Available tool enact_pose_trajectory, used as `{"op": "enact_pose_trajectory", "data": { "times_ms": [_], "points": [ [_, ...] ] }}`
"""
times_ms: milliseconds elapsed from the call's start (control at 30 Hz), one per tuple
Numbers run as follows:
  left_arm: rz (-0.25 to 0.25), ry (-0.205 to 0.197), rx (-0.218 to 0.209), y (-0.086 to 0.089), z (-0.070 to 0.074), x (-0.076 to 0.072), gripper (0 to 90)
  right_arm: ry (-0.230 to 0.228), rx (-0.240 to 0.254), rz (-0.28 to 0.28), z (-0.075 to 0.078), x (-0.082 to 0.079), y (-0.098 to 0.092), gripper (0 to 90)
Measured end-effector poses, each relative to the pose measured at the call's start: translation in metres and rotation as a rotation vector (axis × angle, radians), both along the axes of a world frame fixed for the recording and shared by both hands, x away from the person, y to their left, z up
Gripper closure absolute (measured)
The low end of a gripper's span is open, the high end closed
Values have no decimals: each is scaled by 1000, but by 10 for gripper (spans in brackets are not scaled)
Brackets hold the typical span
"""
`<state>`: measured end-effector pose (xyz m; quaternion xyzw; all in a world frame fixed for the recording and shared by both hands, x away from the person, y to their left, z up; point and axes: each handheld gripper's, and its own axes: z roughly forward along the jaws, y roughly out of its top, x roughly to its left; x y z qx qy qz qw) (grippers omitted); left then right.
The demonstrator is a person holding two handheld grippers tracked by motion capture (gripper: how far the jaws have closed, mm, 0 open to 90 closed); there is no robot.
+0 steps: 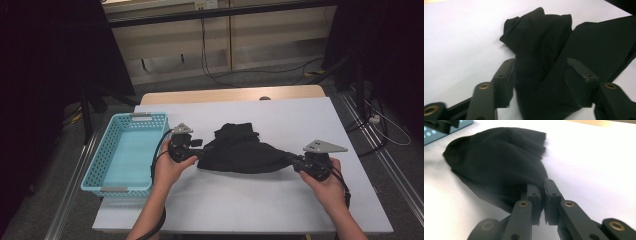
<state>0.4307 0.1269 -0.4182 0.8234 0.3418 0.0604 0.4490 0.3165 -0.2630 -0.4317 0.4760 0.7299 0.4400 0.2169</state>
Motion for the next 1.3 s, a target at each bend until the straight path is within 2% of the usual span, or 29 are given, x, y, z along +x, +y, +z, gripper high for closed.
{"op": "enact_pose_trajectory", "data": {
  "times_ms": [67, 200, 433, 633, 800, 933, 1000, 1067, 1167, 1233, 1300],
  "points": [
    [12, 12, 3, 1, -2, -1, 374, 10, 5, -7, -1, -1, -5, 846],
    [4, 36, 13, 2, -7, -3, 355, 17, 3, -14, -4, -4, -10, 846],
    [-25, 67, 47, 2, -17, -10, 377, 20, -7, -14, -4, -7, -9, 845],
    [-47, 95, 88, 1, -23, -12, 562, 21, -7, -20, -4, -8, -11, 844],
    [-59, 110, 99, 0, -27, -11, 658, 21, -11, -23, -5, -7, -11, 843],
    [-80, 137, 112, -4, -29, -12, 741, 22, -12, -28, -6, -7, -14, 843],
    [-94, 135, 121, -7, -30, -12, 758, 22, -9, -31, -6, -7, -15, 842],
    [-103, 149, 123, -10, -29, -13, 818, 22, -8, -33, -6, -7, -16, 843],
    [-111, 167, 119, -11, -28, -13, 867, 19, -10, -36, -6, -8, -17, 841],
    [-102, 187, 88, -11, -25, -14, 870, 15, -12, -35, -6, -8, -17, 841],
    [-101, 182, 65, -8, -19, -13, 874, 16, -9, -40, -6, -9, -18, 841]
  ]
}}
